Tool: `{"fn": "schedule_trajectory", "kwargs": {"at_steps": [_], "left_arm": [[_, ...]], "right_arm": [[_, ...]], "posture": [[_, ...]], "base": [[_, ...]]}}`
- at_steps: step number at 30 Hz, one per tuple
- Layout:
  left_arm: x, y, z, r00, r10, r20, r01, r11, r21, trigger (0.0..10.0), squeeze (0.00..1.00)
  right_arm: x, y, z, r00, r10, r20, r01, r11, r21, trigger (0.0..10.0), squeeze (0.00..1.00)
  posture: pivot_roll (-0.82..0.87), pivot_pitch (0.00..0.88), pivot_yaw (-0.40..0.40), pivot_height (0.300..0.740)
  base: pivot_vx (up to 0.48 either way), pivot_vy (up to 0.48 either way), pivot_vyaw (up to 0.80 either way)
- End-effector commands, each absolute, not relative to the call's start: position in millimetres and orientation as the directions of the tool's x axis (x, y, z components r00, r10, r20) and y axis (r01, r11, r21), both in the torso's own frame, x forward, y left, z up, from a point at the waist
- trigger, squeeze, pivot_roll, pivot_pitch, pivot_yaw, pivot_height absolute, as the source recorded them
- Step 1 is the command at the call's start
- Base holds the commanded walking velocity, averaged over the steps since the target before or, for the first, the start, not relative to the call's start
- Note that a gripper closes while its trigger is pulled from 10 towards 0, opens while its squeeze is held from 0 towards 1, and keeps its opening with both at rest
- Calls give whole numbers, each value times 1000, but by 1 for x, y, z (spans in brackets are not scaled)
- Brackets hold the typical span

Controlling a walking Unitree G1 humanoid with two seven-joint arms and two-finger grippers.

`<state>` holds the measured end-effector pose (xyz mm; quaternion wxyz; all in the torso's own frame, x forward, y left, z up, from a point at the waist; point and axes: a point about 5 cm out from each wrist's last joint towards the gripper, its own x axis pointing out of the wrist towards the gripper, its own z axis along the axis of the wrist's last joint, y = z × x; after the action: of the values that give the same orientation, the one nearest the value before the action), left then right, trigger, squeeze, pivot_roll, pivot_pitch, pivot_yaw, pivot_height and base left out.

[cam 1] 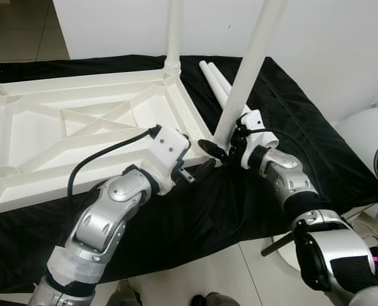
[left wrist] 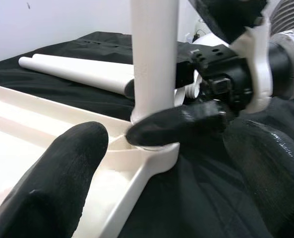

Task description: Building children table

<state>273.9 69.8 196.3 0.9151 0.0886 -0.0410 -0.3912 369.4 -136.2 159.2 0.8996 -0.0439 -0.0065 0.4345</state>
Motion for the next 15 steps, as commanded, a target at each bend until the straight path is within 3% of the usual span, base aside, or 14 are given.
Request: {"fn": "schedule_trajectory", "kwargs": {"at_steps": [1, 15], "left_arm": [[271, 67, 196, 653, -757, -5, 744, 641, 188, 10000, 0], [265, 73, 191, 620, -784, -37, 776, 604, 182, 10000, 0]], "right_arm": [[367, -135, 153, 589, 807, -53, -808, 585, -68, 10000, 0], [352, -150, 146, 550, 835, -12, -834, 548, -60, 10000, 0]], "posture": [[25, 81, -56, 740], [13, 92, -59, 740]], "base": [[0, 0, 0], [0, 0, 0]]}}
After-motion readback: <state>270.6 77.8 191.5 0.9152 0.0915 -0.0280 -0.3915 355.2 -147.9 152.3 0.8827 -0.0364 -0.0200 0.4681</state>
